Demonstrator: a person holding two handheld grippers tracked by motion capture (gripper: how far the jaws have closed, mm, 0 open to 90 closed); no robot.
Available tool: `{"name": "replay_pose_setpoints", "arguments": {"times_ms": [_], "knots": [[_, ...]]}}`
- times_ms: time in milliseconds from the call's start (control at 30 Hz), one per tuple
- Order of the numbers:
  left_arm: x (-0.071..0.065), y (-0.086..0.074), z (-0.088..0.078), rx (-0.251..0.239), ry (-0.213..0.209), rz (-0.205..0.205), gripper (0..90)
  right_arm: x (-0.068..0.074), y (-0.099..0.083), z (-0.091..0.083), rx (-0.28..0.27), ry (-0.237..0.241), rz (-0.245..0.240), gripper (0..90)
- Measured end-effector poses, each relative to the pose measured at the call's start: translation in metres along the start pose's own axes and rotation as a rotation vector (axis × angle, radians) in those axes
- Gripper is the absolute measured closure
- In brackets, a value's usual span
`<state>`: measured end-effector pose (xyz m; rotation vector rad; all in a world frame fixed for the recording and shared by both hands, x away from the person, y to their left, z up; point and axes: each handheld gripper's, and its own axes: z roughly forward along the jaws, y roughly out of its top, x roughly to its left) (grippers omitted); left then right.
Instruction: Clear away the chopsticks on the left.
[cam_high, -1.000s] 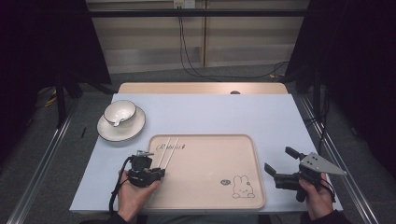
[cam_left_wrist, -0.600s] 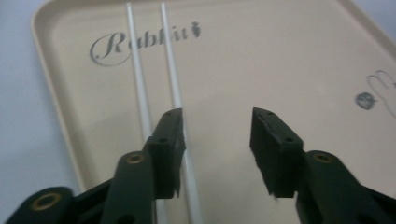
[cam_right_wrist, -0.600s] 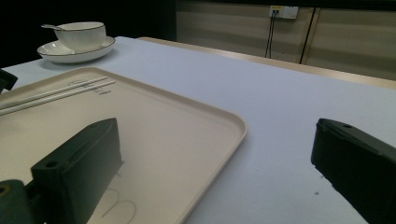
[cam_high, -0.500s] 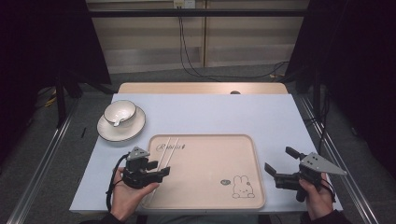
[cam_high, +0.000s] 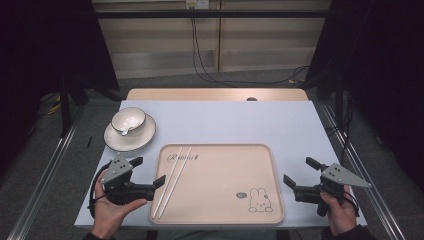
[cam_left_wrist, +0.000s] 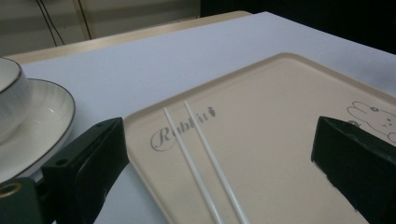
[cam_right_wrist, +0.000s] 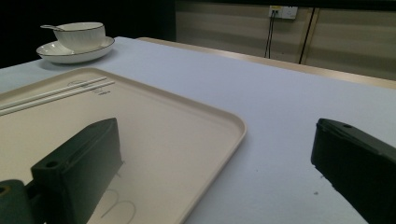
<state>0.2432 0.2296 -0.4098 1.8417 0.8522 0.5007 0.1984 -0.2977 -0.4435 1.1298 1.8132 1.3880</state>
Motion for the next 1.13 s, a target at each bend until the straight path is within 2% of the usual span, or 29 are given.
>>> {"name": "replay_pose_setpoints", "arguments": {"times_ms": [33, 100, 267, 400, 467, 500, 533, 633, 700, 733, 767, 867, 933, 1000, 1067, 1133], "knots": [[0.001, -0.002, -0.003, -0.007, 0.014, -0.008, 3.6, 0.0, 0.0, 0.0, -0.001, 0.002, 0.0, 1.2], [0.005, -0.005, -0.008, -0.01, -0.008, -0.037, 3.4, 0.0, 0.0, 0.0, 0.002, 0.0, 0.001, 1.2], [0.013, -0.012, -0.022, -0.028, 0.01, -0.046, 2.9, 0.0, 0.0, -0.002, -0.011, -0.003, -0.003, 1.2], [0.021, -0.016, -0.035, -0.049, -0.006, -0.047, 2.6, 0.0, 0.0, -0.001, -0.025, 0.0, 0.01, 1.1], [0.023, -0.02, -0.042, -0.06, 0.03, -0.043, 2.4, 0.0, 0.0, -0.002, -0.035, -0.003, 0.01, 1.0], [0.024, -0.021, -0.044, -0.064, 0.03, -0.044, 2.5, 0.0, 0.0, -0.002, -0.04, 0.0, 0.009, 1.0], [0.024, -0.024, -0.047, -0.059, 0.059, -0.047, 2.3, 0.001, 0.0, -0.003, -0.039, -0.001, 0.016, 1.0], [0.025, -0.035, -0.054, -0.073, 0.067, -0.086, 2.1, 0.0, -0.001, -0.003, -0.051, -0.008, 0.016, 1.0], [0.028, -0.039, -0.059, -0.08, 0.101, -0.074, 2.0, 0.001, -0.001, -0.004, -0.054, -0.013, 0.019, 1.0], [0.03, -0.042, -0.063, -0.096, 0.106, -0.082, 1.9, 0.0, -0.001, -0.004, -0.054, -0.011, 0.014, 0.9], [0.032, -0.044, -0.065, -0.122, 0.099, -0.109, 1.9, 0.0, -0.001, -0.004, -0.053, -0.011, 0.017, 0.9], [0.038, -0.051, -0.073, -0.144, 0.093, -0.149, 1.7, -0.002, -0.002, -0.005, -0.048, -0.008, 0.032, 0.9], [0.04, -0.053, -0.073, -0.146, 0.103, -0.165, 1.7, -0.002, -0.003, -0.006, -0.062, -0.024, 0.041, 0.9], [0.043, -0.053, -0.071, -0.135, 0.103, -0.185, 1.7, -0.002, -0.002, -0.006, -0.069, -0.016, 0.039, 0.9], [0.044, -0.053, -0.069, -0.119, 0.11, -0.176, 1.7, -0.001, -0.002, -0.006, -0.072, -0.011, 0.042, 0.9], [0.044, -0.053, -0.068, -0.113, 0.099, -0.181, 1.7, -0.001, -0.002, -0.007, -0.076, -0.008, 0.036, 0.8]]}}
